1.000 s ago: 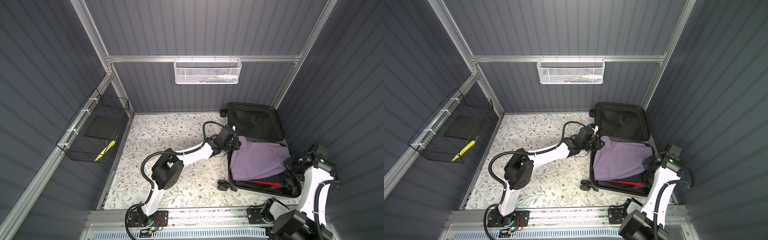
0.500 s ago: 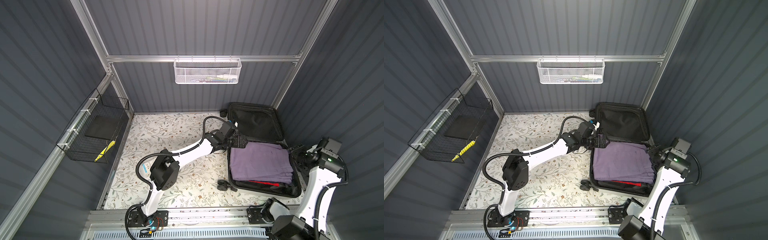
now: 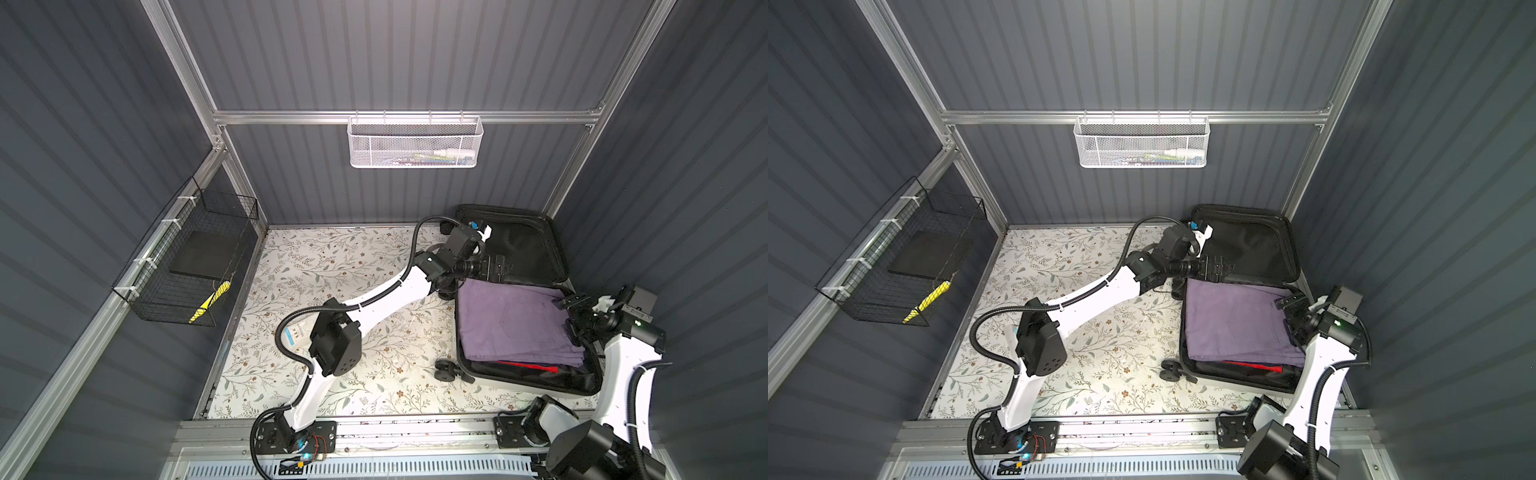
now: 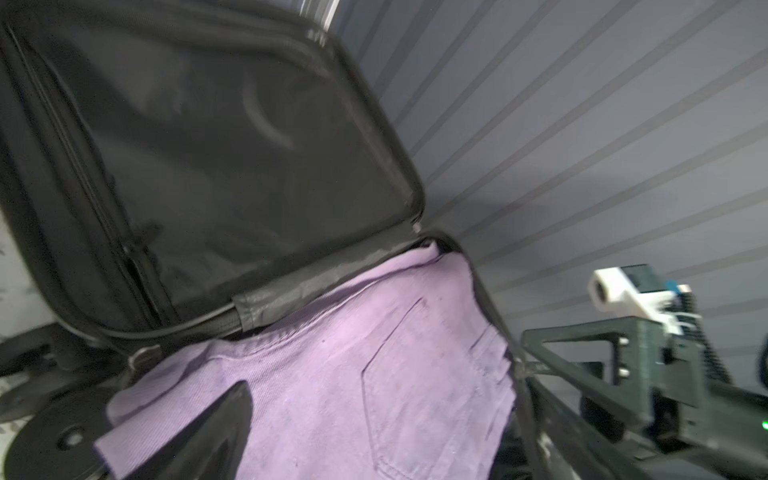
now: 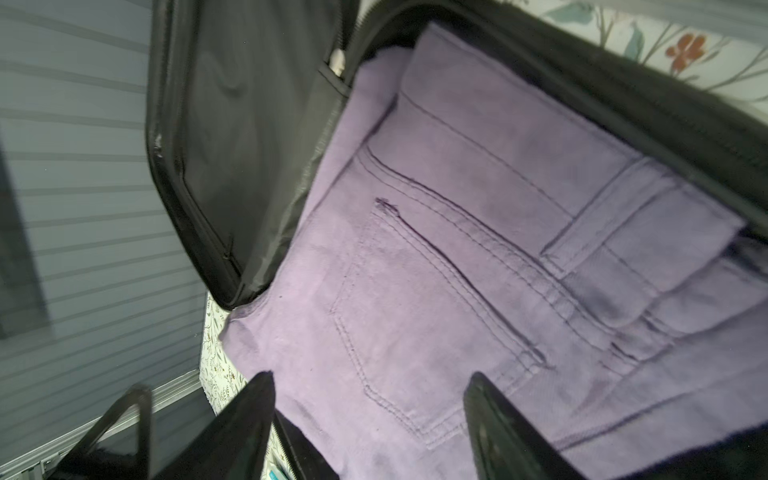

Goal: Pack the luggage
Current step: 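Lower the purple jeans onto the black T-shirt in the suitcase, then open both grippers and release the jeans inside the suitcase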

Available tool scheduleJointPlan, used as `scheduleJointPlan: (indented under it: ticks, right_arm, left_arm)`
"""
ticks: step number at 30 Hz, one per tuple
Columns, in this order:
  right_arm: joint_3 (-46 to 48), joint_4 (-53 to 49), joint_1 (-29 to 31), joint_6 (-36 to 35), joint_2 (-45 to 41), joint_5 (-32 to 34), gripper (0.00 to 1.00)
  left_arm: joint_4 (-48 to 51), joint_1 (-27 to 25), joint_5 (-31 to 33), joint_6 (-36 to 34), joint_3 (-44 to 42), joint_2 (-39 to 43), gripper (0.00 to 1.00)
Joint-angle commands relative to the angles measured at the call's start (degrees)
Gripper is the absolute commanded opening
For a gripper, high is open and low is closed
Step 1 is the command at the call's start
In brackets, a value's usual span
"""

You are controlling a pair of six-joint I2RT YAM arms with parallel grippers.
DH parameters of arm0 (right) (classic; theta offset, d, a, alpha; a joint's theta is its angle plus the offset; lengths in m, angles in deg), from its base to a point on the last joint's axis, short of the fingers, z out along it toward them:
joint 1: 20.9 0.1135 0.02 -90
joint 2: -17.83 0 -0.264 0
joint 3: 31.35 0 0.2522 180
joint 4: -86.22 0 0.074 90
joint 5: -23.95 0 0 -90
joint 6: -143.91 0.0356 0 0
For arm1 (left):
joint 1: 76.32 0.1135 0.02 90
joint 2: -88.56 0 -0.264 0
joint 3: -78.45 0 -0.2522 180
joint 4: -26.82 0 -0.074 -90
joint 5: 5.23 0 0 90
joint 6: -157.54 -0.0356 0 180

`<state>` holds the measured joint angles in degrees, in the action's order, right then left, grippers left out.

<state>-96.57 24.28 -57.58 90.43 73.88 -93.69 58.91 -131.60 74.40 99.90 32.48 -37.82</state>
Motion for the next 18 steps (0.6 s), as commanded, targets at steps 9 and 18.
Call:
scheduleJointPlan:
  ticks: [9,18]
  right_arm:
    - [10.0,7.2,0.2,3.1,0.9,1.8,0.76]
    - [9.6,7.1,0.3,2.4,0.0,0.7,0.79]
  left_arm:
    - [5.7,0.2,1.7,0.9,-2.2,-5.8,1.00]
    - [10.4,0.3,5.9,-7.8,-4.3,5.2,1.00]
